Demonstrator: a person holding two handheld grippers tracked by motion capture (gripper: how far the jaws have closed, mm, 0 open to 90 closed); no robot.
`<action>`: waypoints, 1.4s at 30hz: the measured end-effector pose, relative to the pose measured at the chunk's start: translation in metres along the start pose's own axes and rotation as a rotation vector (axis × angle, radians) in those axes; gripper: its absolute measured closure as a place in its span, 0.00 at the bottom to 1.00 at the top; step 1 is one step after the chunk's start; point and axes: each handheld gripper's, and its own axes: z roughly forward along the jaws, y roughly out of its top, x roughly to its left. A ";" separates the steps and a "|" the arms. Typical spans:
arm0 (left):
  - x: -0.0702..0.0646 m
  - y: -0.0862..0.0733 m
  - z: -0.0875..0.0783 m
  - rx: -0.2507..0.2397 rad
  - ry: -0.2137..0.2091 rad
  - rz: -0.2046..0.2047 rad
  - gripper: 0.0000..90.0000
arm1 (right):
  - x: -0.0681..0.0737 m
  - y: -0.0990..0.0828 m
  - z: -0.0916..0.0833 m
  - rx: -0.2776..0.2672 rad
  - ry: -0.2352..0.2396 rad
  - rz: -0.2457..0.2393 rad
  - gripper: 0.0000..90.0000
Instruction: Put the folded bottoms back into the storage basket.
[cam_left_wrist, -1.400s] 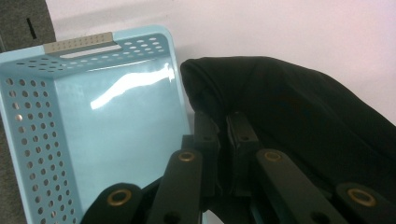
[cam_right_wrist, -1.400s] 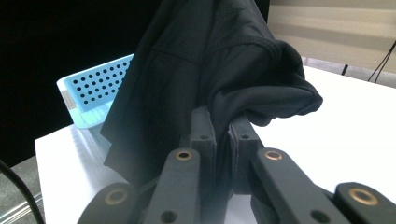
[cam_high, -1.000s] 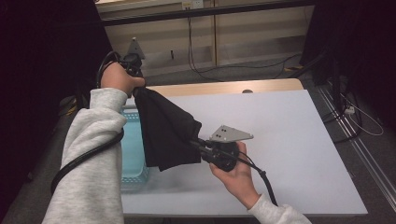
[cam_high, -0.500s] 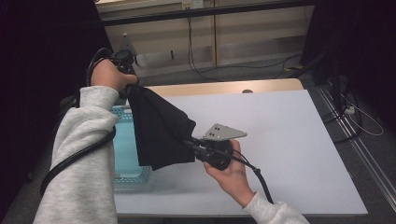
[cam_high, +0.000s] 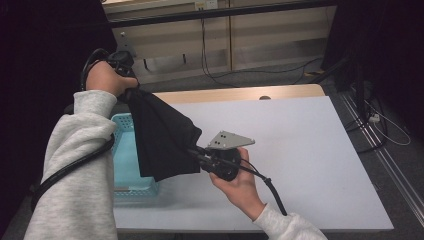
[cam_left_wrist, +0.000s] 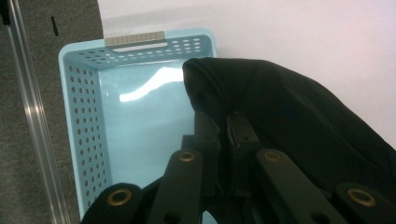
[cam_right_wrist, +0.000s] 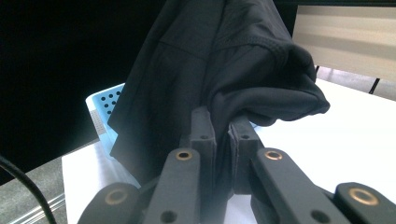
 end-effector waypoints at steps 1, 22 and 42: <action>0.002 -0.001 -0.001 -0.002 0.000 -0.003 0.94 | 0.001 0.001 0.001 0.001 0.006 0.003 0.93; 0.046 -0.015 -0.012 -0.023 0.019 -0.058 0.94 | 0.025 0.012 0.033 0.003 0.070 -0.016 0.93; 0.081 -0.021 0.007 -0.002 0.019 -0.083 0.94 | 0.038 0.003 0.069 0.033 0.112 -0.007 0.92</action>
